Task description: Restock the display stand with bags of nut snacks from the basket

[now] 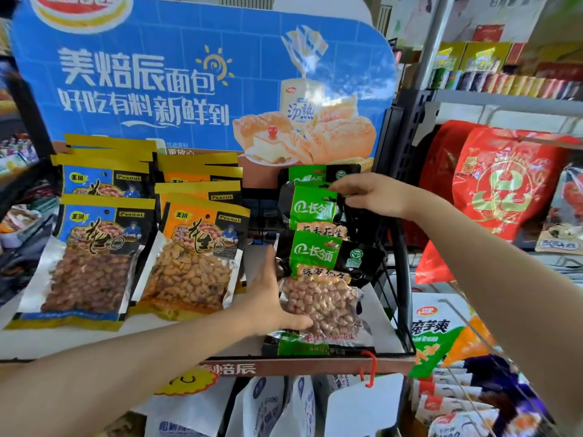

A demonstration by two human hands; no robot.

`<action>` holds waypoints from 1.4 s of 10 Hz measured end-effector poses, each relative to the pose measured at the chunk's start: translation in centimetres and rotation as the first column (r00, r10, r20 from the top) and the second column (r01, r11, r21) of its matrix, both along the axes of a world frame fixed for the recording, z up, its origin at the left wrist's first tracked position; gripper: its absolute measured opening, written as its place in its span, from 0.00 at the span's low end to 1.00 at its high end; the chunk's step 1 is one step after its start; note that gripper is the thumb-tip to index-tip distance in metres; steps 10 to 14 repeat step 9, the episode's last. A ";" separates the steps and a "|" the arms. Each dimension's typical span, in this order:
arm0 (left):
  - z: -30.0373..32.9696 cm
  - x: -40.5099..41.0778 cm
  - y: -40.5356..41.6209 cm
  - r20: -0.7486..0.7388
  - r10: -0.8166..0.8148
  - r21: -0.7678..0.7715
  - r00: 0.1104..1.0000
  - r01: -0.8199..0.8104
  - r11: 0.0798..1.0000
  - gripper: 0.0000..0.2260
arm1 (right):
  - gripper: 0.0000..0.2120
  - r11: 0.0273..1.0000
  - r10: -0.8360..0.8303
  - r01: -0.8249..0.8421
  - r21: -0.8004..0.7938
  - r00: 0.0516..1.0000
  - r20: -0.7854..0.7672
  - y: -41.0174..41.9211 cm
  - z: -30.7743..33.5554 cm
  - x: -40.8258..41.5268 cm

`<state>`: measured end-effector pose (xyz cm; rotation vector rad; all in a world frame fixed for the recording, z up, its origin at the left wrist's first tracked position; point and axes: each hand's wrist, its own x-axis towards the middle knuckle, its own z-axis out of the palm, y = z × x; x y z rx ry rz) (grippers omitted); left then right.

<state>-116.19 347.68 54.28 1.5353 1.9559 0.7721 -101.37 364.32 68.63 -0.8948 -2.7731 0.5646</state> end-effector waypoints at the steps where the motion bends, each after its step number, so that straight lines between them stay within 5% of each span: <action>1: 0.1 0.2 -0.3 -0.016 -0.015 0.010 1.000 0.016 1.000 0.59 | 0.19 0.991 -0.006 -0.011 0.137 0.992 0.123 0.3 -0.1 0.3; 2: 0.2 0.3 -0.5 -0.039 -0.019 0.020 0.999 0.020 1.000 0.58 | 0.03 0.981 0.012 -0.034 0.193 0.993 0.114 0.0 0.3 -0.5; 3: 0.3 0.2 -0.2 -0.040 -0.014 0.003 0.999 0.014 1.000 0.59 | 0.02 0.964 -0.018 -0.028 0.263 0.985 0.173 -0.4 0.3 -1.3; 4: 0.7 0.6 0.0 -0.049 0.011 -0.029 0.999 -0.013 0.999 0.59 | 0.17 0.921 -0.141 0.036 0.389 0.959 0.245 -1.0 -0.7 -2.7; 5: 0.7 0.7 -0.1 -0.042 0.027 -0.071 0.999 -0.030 0.997 0.59 | 0.17 0.900 -0.187 0.099 0.424 0.967 0.172 -1.1 -1.0 -2.9; 7: 0.3 0.4 -0.4 0.000 0.042 -0.076 0.999 -0.042 0.996 0.60 | 0.24 0.961 -0.174 0.170 0.218 0.985 -0.001 -1.4 -0.8 0.5; 14: 2.6 0.4 -2.3 -0.018 0.069 -0.040 0.997 -0.070 0.997 0.55 | 0.21 0.927 -0.161 0.188 0.324 0.981 -0.108 -4.0 -0.3 -0.3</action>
